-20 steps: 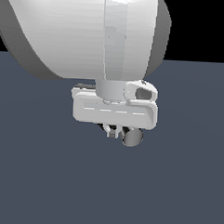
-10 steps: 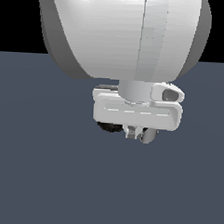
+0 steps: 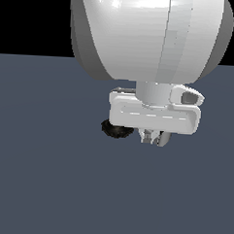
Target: Turn on the faucet by rotating a designated handle.
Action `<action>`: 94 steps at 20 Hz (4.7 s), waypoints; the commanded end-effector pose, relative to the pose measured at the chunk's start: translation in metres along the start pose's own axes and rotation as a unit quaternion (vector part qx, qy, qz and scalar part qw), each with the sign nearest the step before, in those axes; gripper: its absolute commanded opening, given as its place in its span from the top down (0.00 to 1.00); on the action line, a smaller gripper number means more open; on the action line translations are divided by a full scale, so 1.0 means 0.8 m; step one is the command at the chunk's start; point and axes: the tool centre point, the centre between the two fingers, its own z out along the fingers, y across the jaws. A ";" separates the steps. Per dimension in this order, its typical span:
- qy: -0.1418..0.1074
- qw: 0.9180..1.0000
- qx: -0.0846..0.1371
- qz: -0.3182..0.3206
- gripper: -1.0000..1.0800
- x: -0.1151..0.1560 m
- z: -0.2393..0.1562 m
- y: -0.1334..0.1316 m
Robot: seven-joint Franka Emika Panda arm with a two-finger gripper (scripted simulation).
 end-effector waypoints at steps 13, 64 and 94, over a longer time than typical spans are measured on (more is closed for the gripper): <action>0.002 1.000 0.000 0.001 1.00 0.060 0.002 0.051; 0.001 1.000 0.000 0.004 1.00 0.236 0.002 0.118; 0.000 1.000 0.000 0.006 1.00 0.331 0.005 0.116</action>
